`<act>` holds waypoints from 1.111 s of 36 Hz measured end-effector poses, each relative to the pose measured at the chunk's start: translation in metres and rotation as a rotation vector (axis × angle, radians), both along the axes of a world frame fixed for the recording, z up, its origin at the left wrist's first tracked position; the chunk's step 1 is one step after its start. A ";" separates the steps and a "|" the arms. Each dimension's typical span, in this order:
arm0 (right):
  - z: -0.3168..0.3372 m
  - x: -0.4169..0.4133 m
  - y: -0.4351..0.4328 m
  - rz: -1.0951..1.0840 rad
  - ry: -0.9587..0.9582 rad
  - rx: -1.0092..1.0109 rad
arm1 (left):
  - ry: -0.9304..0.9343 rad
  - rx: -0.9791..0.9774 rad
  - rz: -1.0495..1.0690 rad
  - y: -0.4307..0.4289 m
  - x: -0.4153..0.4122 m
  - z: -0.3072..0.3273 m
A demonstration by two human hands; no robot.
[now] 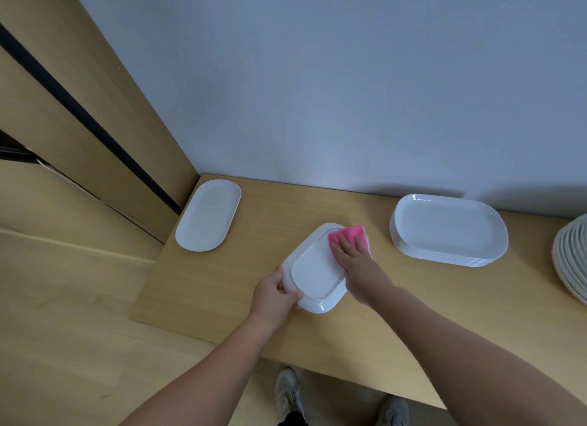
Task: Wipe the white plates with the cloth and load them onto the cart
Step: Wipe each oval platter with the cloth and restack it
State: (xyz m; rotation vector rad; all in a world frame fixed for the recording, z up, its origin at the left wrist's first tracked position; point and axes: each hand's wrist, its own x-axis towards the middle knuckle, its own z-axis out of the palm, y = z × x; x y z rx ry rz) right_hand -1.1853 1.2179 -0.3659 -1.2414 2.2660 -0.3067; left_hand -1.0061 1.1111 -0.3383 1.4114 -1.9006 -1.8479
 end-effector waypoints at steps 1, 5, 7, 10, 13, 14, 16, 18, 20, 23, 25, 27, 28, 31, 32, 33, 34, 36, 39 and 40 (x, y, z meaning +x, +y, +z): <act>0.000 0.005 0.002 0.020 0.015 -0.020 | 0.001 -0.006 0.002 0.000 -0.001 0.000; 0.001 0.029 0.011 0.144 0.008 -0.145 | 0.008 -0.038 0.005 -0.001 -0.005 0.000; 0.001 0.041 0.015 0.225 -0.015 -0.202 | 0.015 -0.035 0.009 -0.003 -0.007 0.001; 0.000 0.053 0.025 0.312 -0.016 -0.264 | 0.028 -0.039 -0.003 -0.004 -0.008 0.003; 0.000 0.049 0.039 0.360 -0.031 -0.274 | 0.034 -0.053 -0.035 -0.002 -0.006 0.007; 0.001 0.046 0.043 0.390 -0.034 -0.269 | 0.031 -0.053 -0.041 -0.001 -0.005 0.007; 0.005 0.038 0.050 0.446 -0.025 -0.240 | 0.025 -0.029 -0.028 0.000 -0.003 0.008; 0.011 0.030 0.056 0.446 -0.010 -0.239 | 0.026 0.009 -0.007 0.000 -0.001 0.010; 0.020 0.024 0.058 0.380 0.017 -0.277 | 0.033 0.030 0.005 -0.002 -0.001 0.013; 0.038 0.019 0.059 0.187 0.023 -0.403 | 0.065 0.047 0.012 -0.007 -0.002 0.022; 0.050 0.015 0.058 0.086 -0.007 -0.481 | 0.080 0.051 -0.003 -0.008 -0.003 0.027; 0.061 0.013 0.056 0.021 -0.020 -0.547 | 0.096 0.043 -0.024 -0.008 -0.003 0.032; 0.066 0.012 0.055 -0.006 -0.027 -0.584 | 0.113 0.037 -0.029 -0.008 -0.003 0.034; 0.080 0.010 0.051 -0.061 -0.052 -0.678 | 0.181 0.009 -0.029 -0.008 -0.002 0.044; 0.084 0.009 0.050 -0.073 -0.057 -0.702 | 0.202 -0.005 -0.026 -0.009 -0.002 0.048; 0.088 0.008 0.048 -0.087 -0.061 -0.718 | 0.214 -0.021 -0.020 -0.011 -0.001 0.052; 0.092 0.007 0.046 -0.101 -0.068 -0.729 | 0.222 -0.041 -0.010 -0.014 0.001 0.057; 0.098 0.006 0.040 -0.129 -0.089 -0.742 | 0.231 -0.099 0.010 -0.022 0.006 0.065; 0.105 0.010 0.031 -0.155 -0.114 -0.740 | 0.235 -0.202 0.024 -0.036 0.016 0.076; 0.107 0.012 0.027 -0.156 -0.120 -0.733 | 0.234 -0.233 0.034 -0.041 0.020 0.078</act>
